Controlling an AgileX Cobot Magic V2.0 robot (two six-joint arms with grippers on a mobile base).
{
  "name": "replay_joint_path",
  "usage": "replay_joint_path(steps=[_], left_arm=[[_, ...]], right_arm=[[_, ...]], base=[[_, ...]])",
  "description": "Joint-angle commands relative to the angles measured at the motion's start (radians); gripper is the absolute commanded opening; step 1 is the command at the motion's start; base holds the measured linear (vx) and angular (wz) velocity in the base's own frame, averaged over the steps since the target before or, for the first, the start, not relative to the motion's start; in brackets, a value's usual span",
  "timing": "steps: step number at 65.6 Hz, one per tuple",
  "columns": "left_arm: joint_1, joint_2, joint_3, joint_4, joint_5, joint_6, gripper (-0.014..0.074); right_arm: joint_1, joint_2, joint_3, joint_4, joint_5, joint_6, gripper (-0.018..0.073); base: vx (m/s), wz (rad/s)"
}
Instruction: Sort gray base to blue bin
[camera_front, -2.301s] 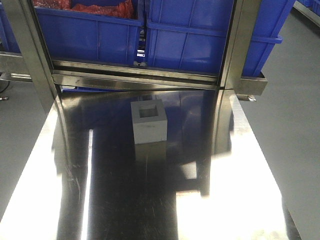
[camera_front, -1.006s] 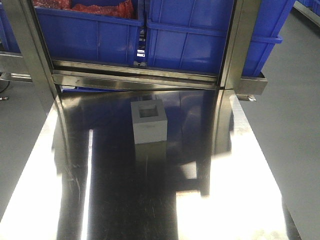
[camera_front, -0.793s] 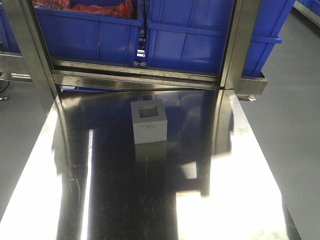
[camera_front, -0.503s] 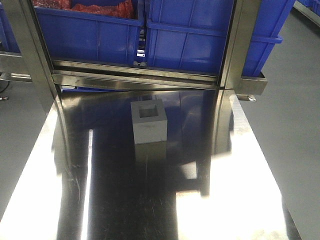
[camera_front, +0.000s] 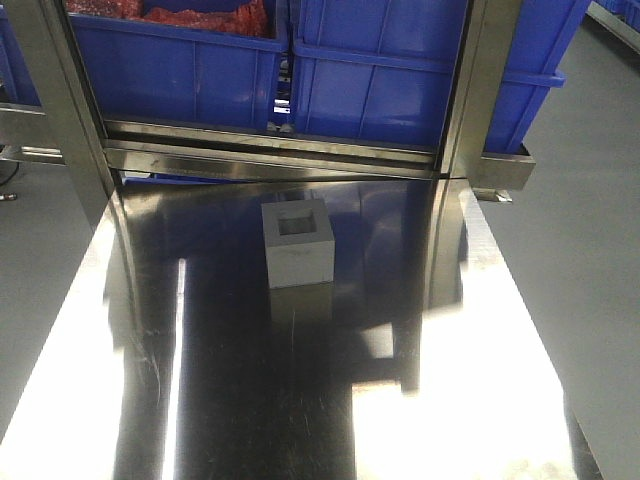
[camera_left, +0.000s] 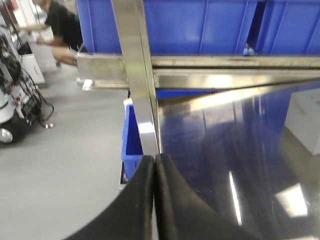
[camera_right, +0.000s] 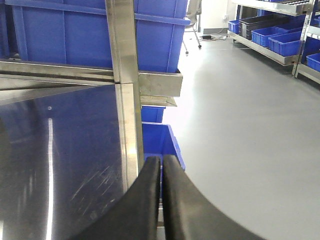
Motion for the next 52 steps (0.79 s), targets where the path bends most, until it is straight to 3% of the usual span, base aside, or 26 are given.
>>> replay_joint_path(steps=[1, 11, 16, 26, 31, 52], left_arm=[[0.002, 0.043, -0.040, -0.007, -0.069, -0.009, 0.0004], [0.002, 0.040, -0.040, -0.005, -0.069, -0.009, 0.0085], [0.002, 0.040, -0.040, -0.005, -0.069, -0.009, 0.0212], [0.002, 0.040, -0.040, -0.005, -0.068, -0.009, 0.0597], [0.002, 0.040, -0.040, -0.006, -0.066, -0.009, 0.0736], [0.002, 0.040, -0.042, -0.007, -0.095, -0.010, 0.0667]], right_arm=[[-0.002, 0.015, 0.002, -0.007, -0.072, -0.011, -0.0005], [-0.002, 0.015, 0.002, -0.007, -0.072, -0.011, -0.0005], [-0.002, 0.015, 0.002, -0.007, -0.072, -0.011, -0.0005], [-0.002, 0.015, 0.002, -0.007, -0.072, -0.011, -0.0005], [-0.002, 0.015, 0.002, -0.007, -0.072, -0.011, -0.0005], [-0.002, 0.015, 0.002, -0.007, -0.072, -0.011, -0.0005]], base=[[0.00, 0.00], [0.00, 0.00], [0.00, 0.00], [0.00, 0.00], [0.00, 0.00], [0.00, 0.00]])
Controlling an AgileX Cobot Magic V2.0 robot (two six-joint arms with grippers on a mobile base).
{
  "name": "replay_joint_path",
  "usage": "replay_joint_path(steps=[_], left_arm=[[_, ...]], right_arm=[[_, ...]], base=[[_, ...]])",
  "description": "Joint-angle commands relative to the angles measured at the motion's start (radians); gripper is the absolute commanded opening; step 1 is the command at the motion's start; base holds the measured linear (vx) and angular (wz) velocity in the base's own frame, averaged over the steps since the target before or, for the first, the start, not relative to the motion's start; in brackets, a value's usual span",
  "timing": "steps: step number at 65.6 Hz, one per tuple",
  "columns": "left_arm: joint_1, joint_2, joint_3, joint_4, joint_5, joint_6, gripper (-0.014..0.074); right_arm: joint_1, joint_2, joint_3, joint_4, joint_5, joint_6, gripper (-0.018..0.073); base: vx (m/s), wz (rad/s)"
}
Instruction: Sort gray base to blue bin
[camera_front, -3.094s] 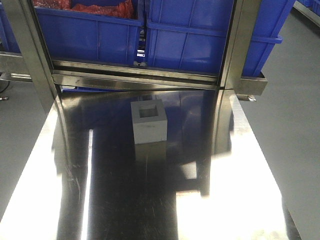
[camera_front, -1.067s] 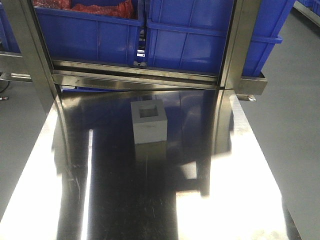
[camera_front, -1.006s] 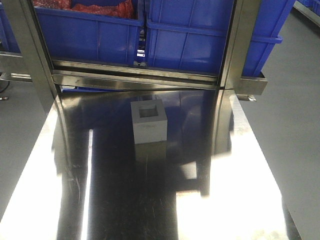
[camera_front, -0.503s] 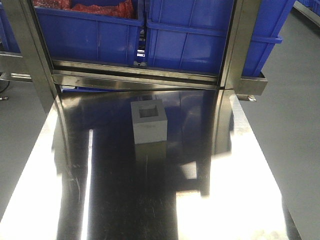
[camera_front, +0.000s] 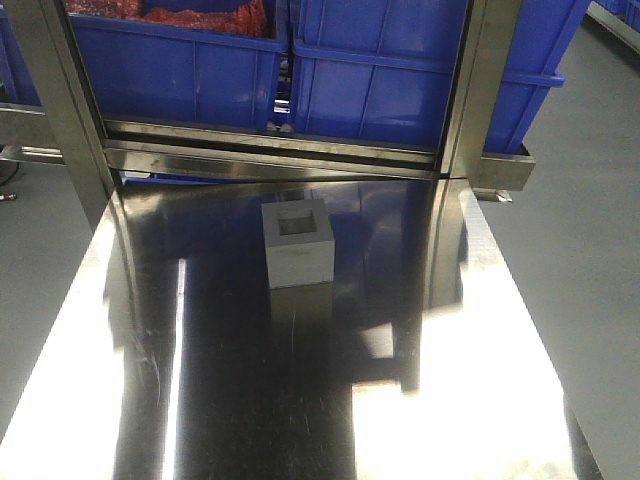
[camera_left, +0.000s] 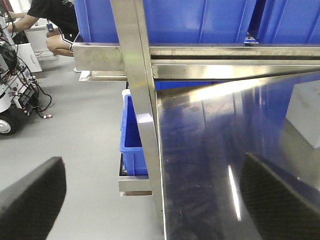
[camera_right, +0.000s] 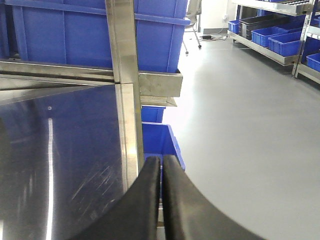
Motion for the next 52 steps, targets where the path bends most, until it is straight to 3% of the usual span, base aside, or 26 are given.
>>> replay_joint_path(steps=[1, 13, 29, 39, 52], left_arm=[[0.002, 0.011, -0.039, -0.008, -0.093, -0.010, 0.0662], [0.002, 0.096, -0.108, -0.008, -0.095, 0.012, 0.0613], [-0.004, 0.404, -0.302, -0.060, -0.177, 0.123, 0.0608], [-0.111, 0.584, -0.418, -0.084, -0.260, 0.167, 0.0606], [-0.270, 0.845, -0.620, -0.084, -0.226, 0.163, 0.0596]], right_arm=[[-0.002, 0.015, 0.002, -0.007, -0.072, -0.011, -0.0005], [-0.002, 0.015, 0.002, -0.007, -0.072, -0.011, -0.0005], [-0.002, 0.015, 0.002, -0.007, -0.072, -0.011, -0.0005], [-0.002, 0.015, 0.002, -0.007, -0.072, -0.011, -0.0005], [-0.002, 0.015, 0.002, -0.007, -0.072, -0.011, -0.0005]], base=[[0.00, 0.00], [0.00, 0.00], [0.00, 0.00], [0.00, 0.00], [0.00, 0.00]])
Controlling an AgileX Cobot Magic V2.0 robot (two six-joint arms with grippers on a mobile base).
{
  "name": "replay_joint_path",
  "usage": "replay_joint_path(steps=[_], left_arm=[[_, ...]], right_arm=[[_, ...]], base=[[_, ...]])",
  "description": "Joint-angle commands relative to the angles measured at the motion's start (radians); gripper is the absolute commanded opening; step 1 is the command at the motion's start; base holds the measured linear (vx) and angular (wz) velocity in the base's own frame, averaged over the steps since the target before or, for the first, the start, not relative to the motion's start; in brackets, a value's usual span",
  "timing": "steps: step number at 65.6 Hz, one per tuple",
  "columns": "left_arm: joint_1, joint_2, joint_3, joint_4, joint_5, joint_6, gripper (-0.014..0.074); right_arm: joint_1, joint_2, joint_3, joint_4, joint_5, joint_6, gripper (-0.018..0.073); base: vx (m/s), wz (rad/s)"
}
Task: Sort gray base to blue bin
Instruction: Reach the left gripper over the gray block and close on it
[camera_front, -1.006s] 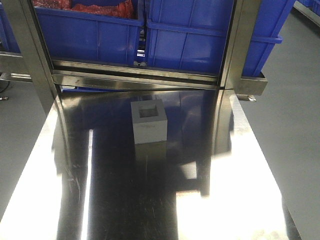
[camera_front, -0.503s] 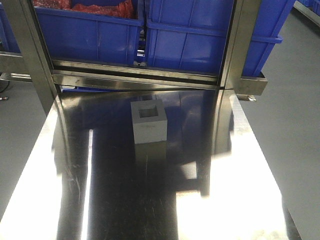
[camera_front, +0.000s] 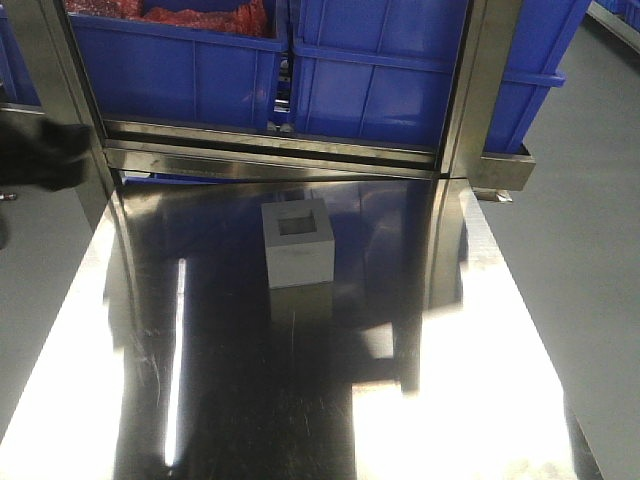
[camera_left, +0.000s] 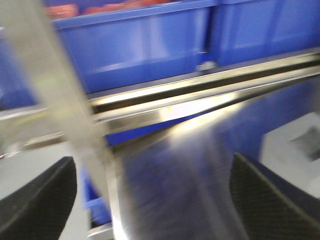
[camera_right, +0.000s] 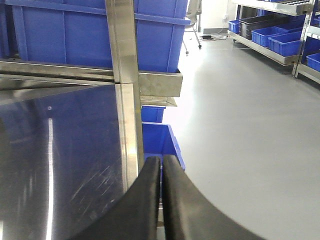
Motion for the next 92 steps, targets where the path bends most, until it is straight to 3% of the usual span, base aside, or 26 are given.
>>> replay_joint_path(steps=[1, 14, 22, 32, 44, 54, 92], left_arm=[[-0.073, 0.106, -0.136, -0.014, -0.034, -0.005, 0.0594], [-0.188, 0.344, -0.395, -0.014, 0.078, -0.056, 0.0590], [-0.228, 0.480, -0.549, -0.017, 0.167, -0.159, 0.0590], [-0.243, 0.619, -0.696, -0.029, 0.250, -0.324, 0.0590], [-0.244, 0.737, -0.781, -0.087, 0.286, -0.407, 0.0590], [-0.244, 0.800, -0.789, -0.147, 0.286, -0.409, 0.0590], [-0.243, 0.885, -0.788, -0.146, 0.327, -0.409, 0.0590]], right_arm=[[-0.002, 0.015, 0.002, -0.007, -0.072, -0.011, -0.0005], [-0.002, 0.015, 0.002, -0.007, -0.072, -0.011, -0.0005], [-0.002, 0.015, 0.002, -0.007, -0.072, -0.011, -0.0005], [-0.002, 0.015, 0.002, -0.007, -0.072, -0.011, -0.0005], [-0.002, 0.015, 0.002, -0.007, -0.072, -0.011, -0.0005], [-0.002, 0.015, 0.002, -0.007, -0.072, -0.011, -0.0005], [-0.002, 0.015, 0.002, -0.007, -0.072, -0.011, -0.0005]], base=[[0.00, 0.00], [0.00, 0.00], [0.00, 0.00], [0.00, 0.00], [0.00, 0.00], [0.00, 0.00], [0.00, 0.00]])
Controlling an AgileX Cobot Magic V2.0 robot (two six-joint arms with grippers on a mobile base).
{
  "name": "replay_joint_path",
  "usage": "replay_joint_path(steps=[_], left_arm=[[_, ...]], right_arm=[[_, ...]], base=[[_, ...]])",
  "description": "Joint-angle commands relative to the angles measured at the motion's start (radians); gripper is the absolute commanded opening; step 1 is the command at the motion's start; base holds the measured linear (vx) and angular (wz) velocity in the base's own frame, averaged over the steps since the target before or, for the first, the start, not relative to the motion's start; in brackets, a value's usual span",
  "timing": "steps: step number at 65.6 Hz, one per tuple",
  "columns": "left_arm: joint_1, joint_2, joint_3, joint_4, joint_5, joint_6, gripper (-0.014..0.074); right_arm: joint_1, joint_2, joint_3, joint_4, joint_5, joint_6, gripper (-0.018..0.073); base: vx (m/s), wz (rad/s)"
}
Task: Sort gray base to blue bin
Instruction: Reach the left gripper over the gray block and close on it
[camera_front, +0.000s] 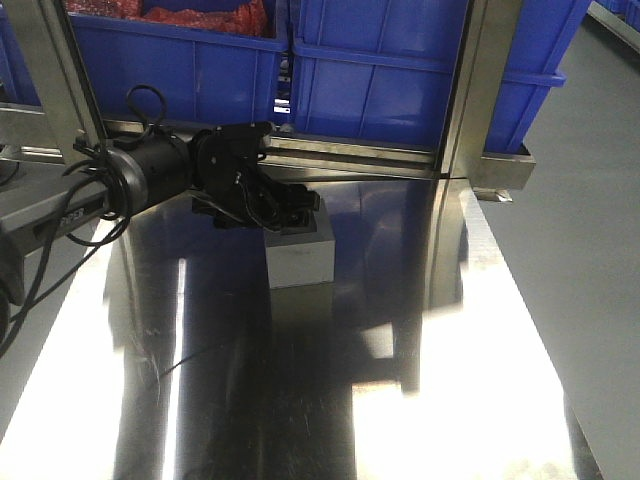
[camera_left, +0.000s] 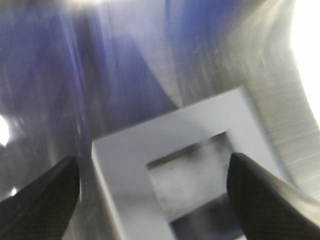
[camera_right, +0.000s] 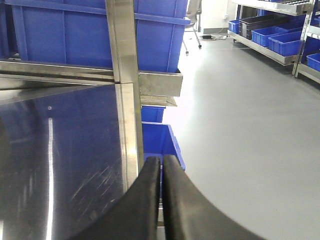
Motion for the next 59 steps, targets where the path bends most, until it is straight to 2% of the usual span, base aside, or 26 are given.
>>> replay_joint_path(steps=[1, 22, 29, 37, 50, 59], left_arm=[[-0.002, -0.053, -0.031, -0.015, -0.024, -0.007, 0.0590], [-0.002, -0.053, -0.031, -0.013, -0.014, -0.005, 0.0589], [-0.002, -0.053, -0.031, -0.013, 0.002, -0.003, 0.0550], [-0.002, -0.053, -0.031, -0.013, 0.021, -0.003, 0.0444], [-0.002, -0.053, -0.031, -0.007, 0.029, 0.006, 0.0194], [-0.002, -0.053, -0.031, -0.005, 0.022, 0.006, 0.0057]], right_arm=[[-0.002, 0.015, 0.002, -0.007, -0.072, -0.011, -0.0005], [-0.002, 0.015, 0.002, -0.007, -0.072, -0.011, -0.0005], [-0.002, 0.015, 0.002, -0.007, -0.072, -0.011, -0.0005], [-0.002, 0.015, 0.002, -0.007, -0.072, -0.011, -0.0005], [-0.002, 0.015, 0.002, -0.007, -0.072, -0.011, -0.0005], [-0.002, 0.015, 0.002, -0.007, -0.072, -0.011, -0.0005]], base=[[0.00, 0.00], [0.00, 0.00], [0.00, 0.00], [0.00, 0.00], [0.00, 0.00], [0.00, 0.00]])
